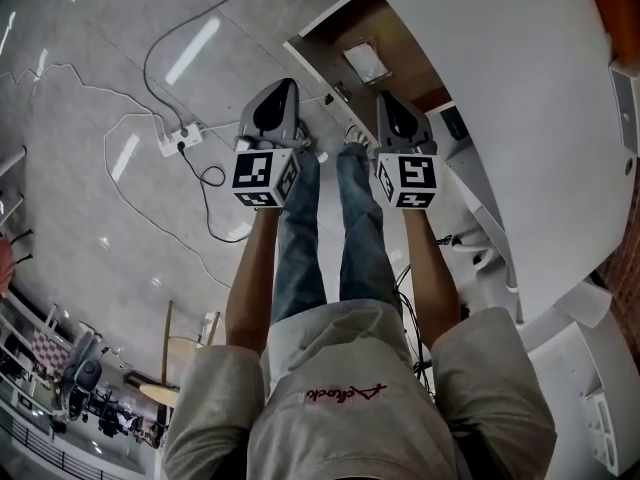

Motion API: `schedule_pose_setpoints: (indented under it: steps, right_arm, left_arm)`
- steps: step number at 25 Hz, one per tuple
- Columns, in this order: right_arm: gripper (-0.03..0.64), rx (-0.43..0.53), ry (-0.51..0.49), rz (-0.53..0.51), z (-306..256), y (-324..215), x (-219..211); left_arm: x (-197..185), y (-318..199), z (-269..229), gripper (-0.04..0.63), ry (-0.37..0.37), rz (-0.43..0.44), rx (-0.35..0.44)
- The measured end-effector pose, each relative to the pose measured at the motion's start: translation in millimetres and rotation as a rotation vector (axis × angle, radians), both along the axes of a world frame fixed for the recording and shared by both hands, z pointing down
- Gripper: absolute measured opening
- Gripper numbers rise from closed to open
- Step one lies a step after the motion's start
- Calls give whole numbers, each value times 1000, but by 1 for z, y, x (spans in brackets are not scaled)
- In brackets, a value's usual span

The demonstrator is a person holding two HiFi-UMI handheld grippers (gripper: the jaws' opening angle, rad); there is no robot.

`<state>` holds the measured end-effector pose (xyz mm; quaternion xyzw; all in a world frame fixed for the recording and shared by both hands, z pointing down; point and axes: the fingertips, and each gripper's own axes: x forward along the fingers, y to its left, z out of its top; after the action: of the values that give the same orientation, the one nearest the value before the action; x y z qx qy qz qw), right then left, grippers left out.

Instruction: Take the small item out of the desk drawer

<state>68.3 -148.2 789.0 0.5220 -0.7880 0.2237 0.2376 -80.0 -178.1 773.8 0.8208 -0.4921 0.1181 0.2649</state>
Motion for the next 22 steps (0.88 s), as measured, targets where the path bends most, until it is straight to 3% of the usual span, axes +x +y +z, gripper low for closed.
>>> schedule_pose_setpoints:
  steps: [12, 16, 22]
  right_arm:
    - [11, -3, 38, -28, 24, -17, -1]
    - [11, -12, 115, -105, 39, -30, -10]
    - [11, -26, 309, -264, 56, -43, -17]
  left_arm:
    - [1, 6, 21, 9, 0, 15, -15]
    - [2, 5, 26, 8, 5, 18, -15]
    - [3, 4, 27, 9, 10, 18, -20]
